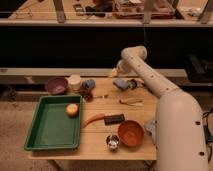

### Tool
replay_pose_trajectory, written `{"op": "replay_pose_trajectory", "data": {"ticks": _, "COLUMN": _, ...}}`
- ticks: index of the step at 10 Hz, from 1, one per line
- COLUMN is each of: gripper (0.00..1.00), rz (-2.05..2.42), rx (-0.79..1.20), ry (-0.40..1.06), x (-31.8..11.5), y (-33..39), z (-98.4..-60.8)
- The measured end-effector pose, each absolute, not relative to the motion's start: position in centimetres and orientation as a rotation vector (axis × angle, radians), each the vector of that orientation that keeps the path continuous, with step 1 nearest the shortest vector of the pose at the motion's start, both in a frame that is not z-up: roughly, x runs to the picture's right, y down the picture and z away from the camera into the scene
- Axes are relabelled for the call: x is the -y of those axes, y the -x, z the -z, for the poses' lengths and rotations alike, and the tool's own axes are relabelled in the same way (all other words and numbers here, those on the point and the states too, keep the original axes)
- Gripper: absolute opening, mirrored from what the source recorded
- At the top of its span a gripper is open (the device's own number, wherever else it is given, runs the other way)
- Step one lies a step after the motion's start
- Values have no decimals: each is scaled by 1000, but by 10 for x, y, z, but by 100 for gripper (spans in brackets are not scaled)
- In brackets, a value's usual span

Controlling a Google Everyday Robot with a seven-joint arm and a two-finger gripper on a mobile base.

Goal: Place sponge in red bowl

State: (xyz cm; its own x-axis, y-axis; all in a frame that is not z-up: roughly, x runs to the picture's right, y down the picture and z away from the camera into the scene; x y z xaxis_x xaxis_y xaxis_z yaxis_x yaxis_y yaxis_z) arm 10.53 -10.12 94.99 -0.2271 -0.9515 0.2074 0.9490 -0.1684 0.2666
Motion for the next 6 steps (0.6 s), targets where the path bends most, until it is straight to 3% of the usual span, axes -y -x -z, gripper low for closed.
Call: {"op": "replay_pose_trajectory", "data": {"ticks": 6, "gripper": 80, "rz": 1765, "rx": 384, "ry": -24, "x": 99, "y": -106, "z": -971}}
